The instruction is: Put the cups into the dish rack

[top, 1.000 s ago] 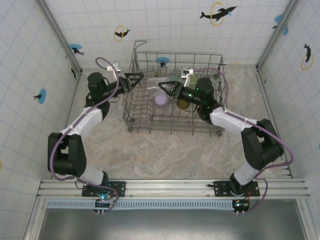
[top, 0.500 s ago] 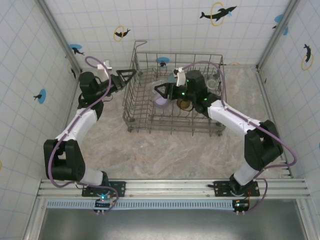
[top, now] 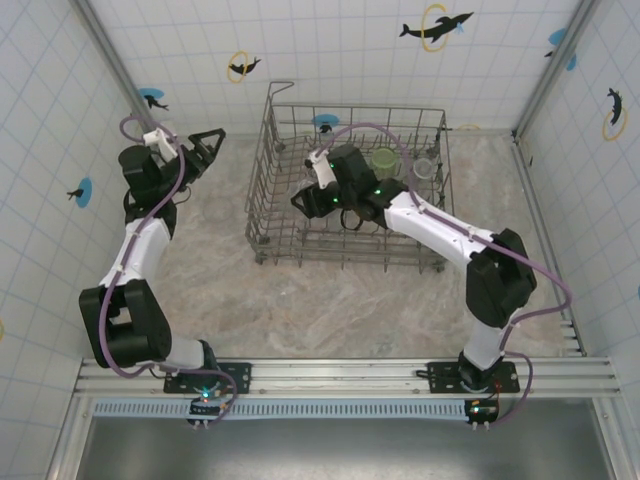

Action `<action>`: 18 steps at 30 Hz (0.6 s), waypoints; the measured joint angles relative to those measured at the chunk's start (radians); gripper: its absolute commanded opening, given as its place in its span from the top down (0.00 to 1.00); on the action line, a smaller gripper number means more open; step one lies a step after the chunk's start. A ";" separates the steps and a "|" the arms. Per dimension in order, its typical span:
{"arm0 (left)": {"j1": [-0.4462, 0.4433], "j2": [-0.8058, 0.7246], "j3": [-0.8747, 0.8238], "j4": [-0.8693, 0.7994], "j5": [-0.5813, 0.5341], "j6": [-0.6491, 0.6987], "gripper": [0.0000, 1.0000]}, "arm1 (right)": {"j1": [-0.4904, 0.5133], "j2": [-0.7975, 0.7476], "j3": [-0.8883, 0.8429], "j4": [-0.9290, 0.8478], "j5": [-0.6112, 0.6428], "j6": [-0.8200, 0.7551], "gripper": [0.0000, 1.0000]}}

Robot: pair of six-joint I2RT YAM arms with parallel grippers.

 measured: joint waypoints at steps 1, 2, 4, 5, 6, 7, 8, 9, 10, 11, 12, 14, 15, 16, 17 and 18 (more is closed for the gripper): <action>0.004 0.002 0.000 0.000 -0.003 0.000 0.03 | 0.006 0.012 0.009 -0.014 0.006 -0.011 0.57; 0.005 0.005 0.000 0.000 -0.006 0.000 0.03 | 0.013 0.021 0.015 -0.022 0.012 -0.023 0.57; 0.005 0.013 0.000 0.002 -0.005 -0.004 0.03 | 0.023 0.034 0.022 -0.040 0.026 -0.043 0.58; 0.005 0.019 -0.002 0.008 -0.005 -0.007 0.03 | 0.029 0.039 0.025 -0.045 0.032 -0.054 0.58; 0.005 0.022 -0.004 0.013 -0.005 -0.010 0.03 | 0.035 0.042 0.026 -0.046 0.039 -0.064 0.58; 0.005 0.026 -0.009 0.017 -0.005 -0.012 0.03 | 0.043 0.045 0.027 -0.049 0.047 -0.076 0.58; 0.005 0.027 -0.014 0.017 -0.005 -0.014 0.03 | 0.049 0.046 0.027 -0.053 0.054 -0.088 0.58; 0.006 0.028 -0.017 0.016 -0.005 -0.016 0.03 | 0.055 0.047 0.027 -0.057 0.059 -0.100 0.58; 0.005 0.030 -0.019 0.017 -0.005 -0.018 0.03 | 0.060 0.049 0.027 -0.058 0.063 -0.110 0.58; 0.005 0.030 -0.021 0.018 -0.005 -0.020 0.03 | 0.064 0.051 0.027 -0.059 0.067 -0.122 0.58; 0.006 0.030 -0.023 0.018 -0.005 -0.021 0.03 | 0.067 0.053 0.027 -0.059 0.070 -0.132 0.58; 0.006 0.030 -0.026 0.024 -0.005 -0.027 0.03 | 0.073 0.060 0.027 -0.059 0.076 -0.154 0.58; 0.006 0.030 -0.027 0.024 -0.005 -0.029 0.03 | 0.076 0.063 0.027 -0.059 0.079 -0.162 0.59; 0.006 0.030 -0.027 0.025 -0.005 -0.030 0.03 | 0.079 0.068 0.027 -0.059 0.083 -0.171 0.59; 0.006 0.030 -0.028 0.025 -0.005 -0.031 0.03 | 0.082 0.074 0.027 -0.058 0.085 -0.178 0.59; 0.006 0.030 -0.028 0.025 -0.005 -0.031 0.03 | 0.085 0.079 0.027 -0.058 0.087 -0.183 0.59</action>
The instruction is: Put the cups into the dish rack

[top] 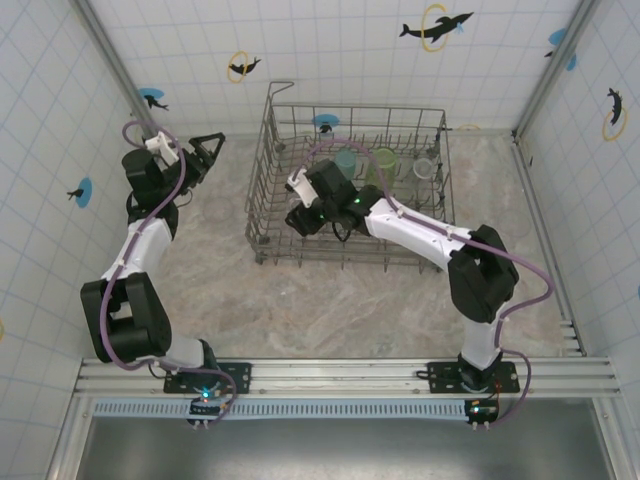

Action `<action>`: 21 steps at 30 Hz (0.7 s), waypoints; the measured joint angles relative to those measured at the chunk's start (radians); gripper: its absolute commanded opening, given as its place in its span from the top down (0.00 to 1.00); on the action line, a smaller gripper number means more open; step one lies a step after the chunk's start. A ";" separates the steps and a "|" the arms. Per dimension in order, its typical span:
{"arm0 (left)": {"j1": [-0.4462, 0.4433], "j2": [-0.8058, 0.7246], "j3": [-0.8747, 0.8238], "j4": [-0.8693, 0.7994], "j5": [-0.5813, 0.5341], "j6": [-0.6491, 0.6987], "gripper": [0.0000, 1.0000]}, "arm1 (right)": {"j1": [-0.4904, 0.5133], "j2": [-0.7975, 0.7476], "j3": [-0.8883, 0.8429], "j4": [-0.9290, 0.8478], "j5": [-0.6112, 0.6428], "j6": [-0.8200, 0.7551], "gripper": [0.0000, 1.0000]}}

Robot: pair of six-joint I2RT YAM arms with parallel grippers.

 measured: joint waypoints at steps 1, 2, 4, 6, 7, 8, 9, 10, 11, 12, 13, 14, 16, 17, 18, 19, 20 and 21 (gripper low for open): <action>0.000 0.000 0.000 0.001 0.000 -0.002 0.03 | 0.002 0.006 0.000 0.000 0.001 -0.004 0.59; 0.000 0.000 0.000 0.003 0.000 -0.003 0.03 | 0.005 0.011 0.000 0.001 0.003 -0.006 0.59; 0.000 0.000 0.000 0.009 0.000 -0.006 0.03 | 0.008 0.019 0.000 0.004 0.006 -0.011 0.60; 0.000 0.000 -0.001 0.014 -0.001 -0.007 0.03 | 0.010 0.023 0.000 0.008 0.007 -0.013 0.60; 0.000 0.000 -0.002 0.014 -0.002 -0.007 0.03 | 0.010 0.023 0.000 0.011 0.007 -0.013 0.60; 0.000 0.000 -0.003 0.014 -0.004 -0.007 0.03 | 0.011 0.024 0.000 0.014 0.006 -0.013 0.60; 0.000 0.000 -0.003 0.014 -0.004 -0.007 0.03 | 0.013 0.024 0.000 0.018 0.007 -0.013 0.60; 0.000 0.001 -0.003 0.014 -0.005 -0.007 0.03 | 0.015 0.024 0.000 0.024 0.007 -0.013 0.60; 0.000 0.002 -0.003 0.015 -0.005 -0.007 0.03 | 0.017 0.025 0.000 0.029 0.008 -0.012 0.60; 0.000 0.002 -0.003 0.015 -0.005 -0.007 0.03 | 0.019 0.025 0.000 0.035 0.006 -0.010 0.60; 0.000 0.002 -0.003 0.015 -0.005 -0.007 0.03 | 0.021 0.026 0.000 0.043 0.005 -0.005 0.60; 0.000 0.002 -0.003 0.016 -0.005 -0.007 0.03 | 0.024 0.026 0.000 0.052 0.000 0.001 0.60; 0.000 0.002 -0.003 0.017 -0.005 -0.007 0.03 | 0.027 0.026 0.000 0.072 -0.008 0.013 0.60; 0.000 0.002 -0.003 0.018 -0.005 -0.007 0.03 | 0.029 0.026 0.000 0.082 -0.012 0.017 0.60; 0.000 0.002 -0.003 0.018 -0.005 -0.008 0.03 | 0.033 0.026 0.000 0.096 -0.016 0.022 0.60; 0.000 0.002 -0.003 0.019 -0.005 -0.010 0.03 | 0.036 0.026 0.000 0.108 -0.020 0.025 0.60; 0.000 0.002 -0.003 0.022 -0.004 -0.015 0.03 | 0.038 0.026 0.000 0.116 -0.023 0.026 0.60; 0.000 0.003 -0.003 0.026 -0.004 -0.022 0.03 | 0.042 0.026 0.000 0.125 -0.027 0.029 0.60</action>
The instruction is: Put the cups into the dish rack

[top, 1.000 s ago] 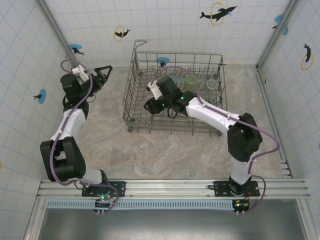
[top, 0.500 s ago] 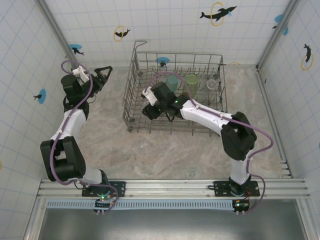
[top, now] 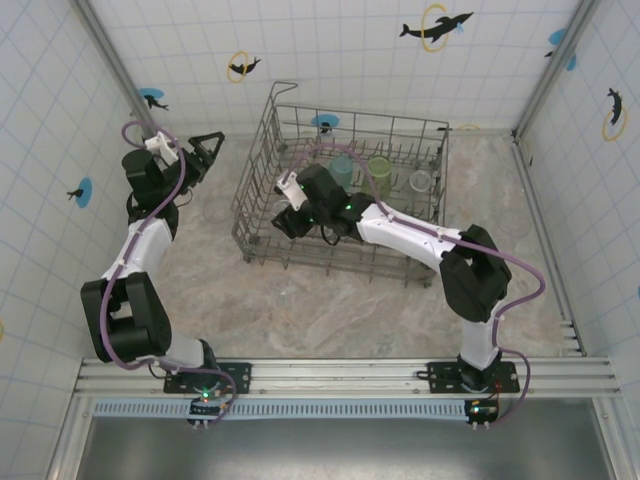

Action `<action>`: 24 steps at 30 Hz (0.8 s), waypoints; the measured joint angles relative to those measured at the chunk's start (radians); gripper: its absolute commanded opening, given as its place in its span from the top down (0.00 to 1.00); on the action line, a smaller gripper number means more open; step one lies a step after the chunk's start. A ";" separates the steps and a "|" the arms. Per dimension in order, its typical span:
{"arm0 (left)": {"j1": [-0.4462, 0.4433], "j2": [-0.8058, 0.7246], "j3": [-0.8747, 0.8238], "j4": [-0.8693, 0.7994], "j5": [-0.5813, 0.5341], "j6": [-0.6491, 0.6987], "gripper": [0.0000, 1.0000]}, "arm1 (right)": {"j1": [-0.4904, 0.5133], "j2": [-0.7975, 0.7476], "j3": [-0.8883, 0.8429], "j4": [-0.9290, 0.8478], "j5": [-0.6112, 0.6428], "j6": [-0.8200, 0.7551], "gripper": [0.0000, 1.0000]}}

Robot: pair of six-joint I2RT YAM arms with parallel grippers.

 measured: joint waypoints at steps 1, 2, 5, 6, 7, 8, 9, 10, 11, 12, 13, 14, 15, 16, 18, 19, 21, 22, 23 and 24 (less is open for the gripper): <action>0.000 0.001 0.000 0.005 0.000 -0.005 0.03 | 0.003 0.000 0.000 0.007 -0.004 0.002 0.60; 0.000 0.003 0.000 0.010 0.000 -0.008 0.03 | 0.005 0.000 0.000 0.014 -0.006 0.003 0.60; 0.000 0.006 -0.002 0.021 0.000 -0.024 0.03 | 0.010 0.000 0.000 0.037 -0.013 0.010 0.60; 0.000 0.006 -0.009 0.030 0.000 -0.031 0.03 | 0.011 0.000 0.000 0.044 -0.016 0.011 0.60; 0.000 0.006 -0.016 0.035 0.000 -0.034 0.03 | 0.012 0.000 0.000 0.049 -0.016 0.011 0.60; 0.000 0.007 -0.021 0.037 0.000 -0.038 0.03 | 0.013 0.000 0.000 0.054 -0.016 0.011 0.60; 0.000 0.008 -0.026 0.039 0.000 -0.042 0.03 | 0.013 0.000 0.000 0.057 -0.016 0.011 0.60; 0.000 0.008 -0.032 0.042 0.000 -0.050 0.03 | 0.013 0.000 0.000 0.061 -0.015 0.011 0.60; 0.000 0.008 -0.036 0.045 0.000 -0.057 0.03 | 0.013 0.000 0.000 0.063 -0.014 0.011 0.60; 0.000 0.008 -0.042 0.056 0.000 -0.064 0.03 | 0.013 0.000 0.000 0.064 -0.012 0.010 0.60; 0.000 0.008 -0.047 0.066 0.000 -0.070 0.03 | 0.013 0.000 0.000 0.064 -0.010 0.010 0.60; 0.000 0.008 -0.050 0.072 0.000 -0.077 0.03 | 0.014 0.000 0.000 0.064 -0.008 0.009 0.60; 0.000 0.008 -0.051 0.076 0.000 -0.083 0.03 | 0.014 0.000 0.000 0.066 -0.006 0.009 0.60; 0.000 0.008 -0.053 0.080 0.000 -0.087 0.03 | 0.015 0.000 0.000 0.069 -0.006 0.008 0.60; 0.000 0.008 -0.054 0.089 0.000 -0.090 0.03 | 0.018 -0.002 0.000 0.083 -0.006 0.009 0.60; 0.000 0.008 -0.055 0.092 0.000 -0.090 0.03 | 0.020 -0.003 0.000 0.089 -0.007 0.010 0.60; 0.000 0.008 -0.056 0.095 0.000 -0.091 0.03 | 0.026 -0.012 0.000 0.095 -0.010 0.011 0.60; 0.000 0.008 -0.057 0.096 0.000 -0.091 0.03 | 0.029 -0.019 0.000 0.098 -0.011 0.011 0.60; 0.000 0.008 -0.057 0.097 0.000 -0.091 0.03 | 0.032 -0.029 0.000 0.101 -0.013 0.013 0.60; 0.000 0.008 -0.057 0.098 0.000 -0.091 0.03 | 0.033 -0.043 -0.002 0.108 -0.015 0.014 0.60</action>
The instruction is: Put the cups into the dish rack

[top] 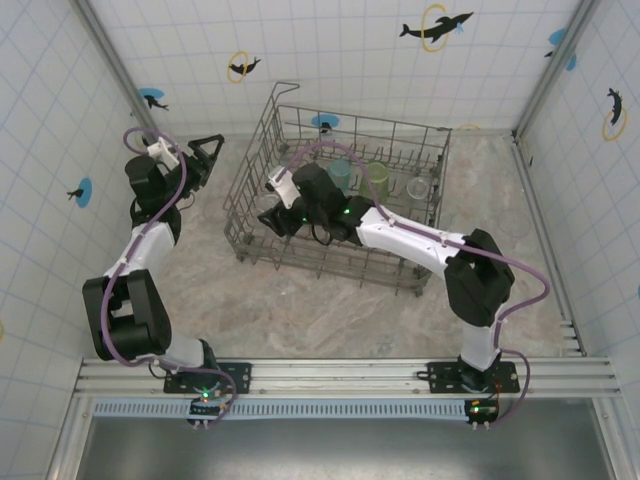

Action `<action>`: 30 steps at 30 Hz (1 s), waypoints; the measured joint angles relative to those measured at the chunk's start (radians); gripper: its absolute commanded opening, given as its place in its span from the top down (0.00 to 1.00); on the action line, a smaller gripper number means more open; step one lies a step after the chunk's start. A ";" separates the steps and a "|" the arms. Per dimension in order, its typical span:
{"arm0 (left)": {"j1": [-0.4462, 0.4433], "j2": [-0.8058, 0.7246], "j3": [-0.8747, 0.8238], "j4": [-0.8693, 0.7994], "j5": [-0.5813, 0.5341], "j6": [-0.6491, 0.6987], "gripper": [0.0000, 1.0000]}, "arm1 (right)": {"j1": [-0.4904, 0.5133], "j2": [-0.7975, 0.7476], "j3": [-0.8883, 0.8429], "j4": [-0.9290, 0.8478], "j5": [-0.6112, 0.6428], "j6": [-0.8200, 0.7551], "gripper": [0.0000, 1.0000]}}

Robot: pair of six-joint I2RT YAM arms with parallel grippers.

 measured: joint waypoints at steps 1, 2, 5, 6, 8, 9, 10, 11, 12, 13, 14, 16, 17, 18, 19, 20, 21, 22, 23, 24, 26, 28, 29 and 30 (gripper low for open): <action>0.000 0.000 0.000 0.000 0.000 -0.002 0.03 | 0.002 -0.014 -0.003 0.007 -0.002 0.001 0.60; 0.000 0.000 0.000 0.001 0.000 -0.003 0.03 | 0.005 -0.029 -0.006 0.013 -0.004 0.001 0.60; 0.000 0.000 0.000 0.001 0.000 -0.003 0.03 | 0.006 -0.059 -0.007 0.044 -0.008 0.000 0.60; 0.000 0.000 0.000 0.001 0.000 -0.003 0.03 | 0.006 -0.063 -0.007 0.053 -0.006 -0.003 0.60; 0.000 0.000 0.000 0.001 0.000 -0.003 0.03 | 0.005 -0.063 -0.009 0.064 -0.007 -0.010 0.60; 0.000 0.000 0.000 0.001 0.000 -0.003 0.03 | 0.005 -0.061 -0.014 0.064 -0.006 -0.014 0.61; 0.000 0.000 0.000 0.001 0.000 -0.003 0.03 | 0.005 -0.059 -0.018 0.064 -0.006 -0.020 0.61; 0.000 0.000 0.000 0.001 0.000 -0.003 0.03 | 0.006 -0.054 -0.019 0.064 -0.005 -0.027 0.61; 0.000 0.000 0.000 0.001 0.000 -0.003 0.03 | 0.008 -0.048 -0.020 0.064 0.000 -0.037 0.61; 0.000 0.000 0.000 0.001 0.000 -0.003 0.03 | 0.011 -0.042 -0.023 0.066 0.006 -0.047 0.61; 0.000 0.000 0.000 0.001 0.000 -0.003 0.03 | 0.013 -0.035 -0.027 0.067 0.016 -0.061 0.61; 0.000 0.000 0.000 0.001 0.000 -0.003 0.03 | 0.017 -0.022 -0.035 0.068 0.024 -0.080 0.61; 0.000 0.000 0.000 0.001 0.000 -0.003 0.03 | 0.019 -0.013 -0.039 0.069 0.024 -0.090 0.61; 0.000 0.000 0.000 0.001 0.000 -0.003 0.03 | 0.019 -0.004 -0.042 0.071 0.023 -0.098 0.61; 0.000 0.000 0.000 0.001 0.000 -0.003 0.03 | 0.019 0.005 -0.042 0.075 0.021 -0.102 0.62; 0.000 0.000 0.000 0.001 0.000 -0.003 0.03 | 0.019 0.016 -0.042 0.086 0.016 -0.108 0.62; 0.000 0.000 0.000 0.001 0.000 -0.003 0.03 | 0.019 0.027 -0.042 0.097 0.013 -0.113 0.62; 0.000 0.000 0.000 0.001 0.000 -0.003 0.03 | 0.019 0.035 -0.042 0.104 0.010 -0.116 0.62; 0.000 0.000 0.000 0.001 0.000 -0.003 0.03 | 0.019 0.044 -0.042 0.109 0.005 -0.120 0.62; 0.000 0.000 0.000 0.001 0.000 -0.003 0.03 | 0.019 0.054 -0.042 0.113 -0.001 -0.124 0.62; 0.000 0.000 0.000 0.001 0.000 -0.003 0.03 | 0.019 0.072 -0.042 0.122 -0.010 -0.129 0.62; 0.000 0.000 0.000 0.001 0.000 -0.003 0.03 | 0.019 0.092 -0.042 0.131 -0.019 -0.135 0.62; 0.000 0.000 0.000 0.001 0.000 -0.003 0.03 | 0.019 0.103 -0.042 0.133 -0.024 -0.139 0.62; 0.000 0.000 0.000 0.001 0.000 -0.003 0.03 | 0.019 0.111 -0.042 0.134 -0.028 -0.143 0.63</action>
